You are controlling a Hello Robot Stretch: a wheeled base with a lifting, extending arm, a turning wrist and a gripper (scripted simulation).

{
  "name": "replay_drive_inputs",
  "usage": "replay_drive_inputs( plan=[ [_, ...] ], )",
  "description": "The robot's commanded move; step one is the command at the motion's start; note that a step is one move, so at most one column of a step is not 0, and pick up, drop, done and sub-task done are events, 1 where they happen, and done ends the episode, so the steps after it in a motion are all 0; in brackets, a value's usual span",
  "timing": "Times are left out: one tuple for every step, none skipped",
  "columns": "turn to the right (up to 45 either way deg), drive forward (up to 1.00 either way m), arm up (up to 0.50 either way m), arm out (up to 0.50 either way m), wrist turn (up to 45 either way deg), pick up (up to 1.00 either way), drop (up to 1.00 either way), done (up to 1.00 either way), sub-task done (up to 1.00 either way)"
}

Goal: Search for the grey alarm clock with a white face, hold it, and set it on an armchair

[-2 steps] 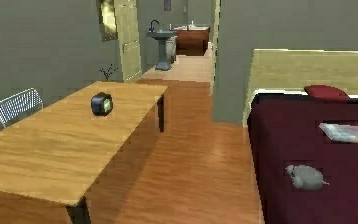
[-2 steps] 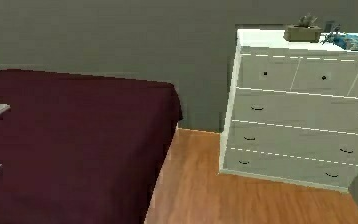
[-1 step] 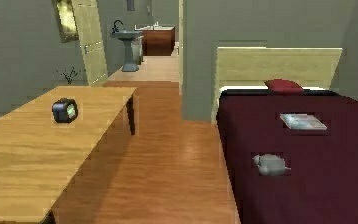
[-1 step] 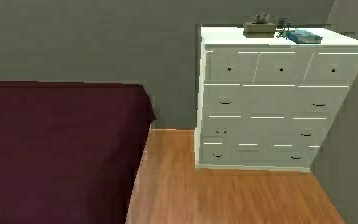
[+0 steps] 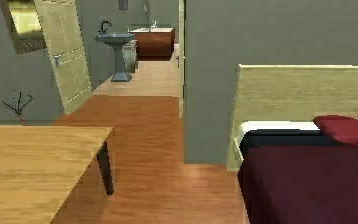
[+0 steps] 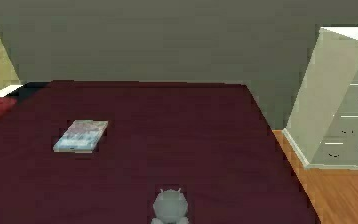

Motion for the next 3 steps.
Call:
replay_drive_inputs(
  plan=[
    [18.0,0.00,0.00,0.00,0.0,0.00,0.00,0.00,0.00],
    [0.0,0.15,0.00,0.00,0.0,0.00,0.00,0.00,0.00],
    [0.0,0.00,0.50,0.00,0.0,0.00,0.00,0.00,0.00]
  ],
)
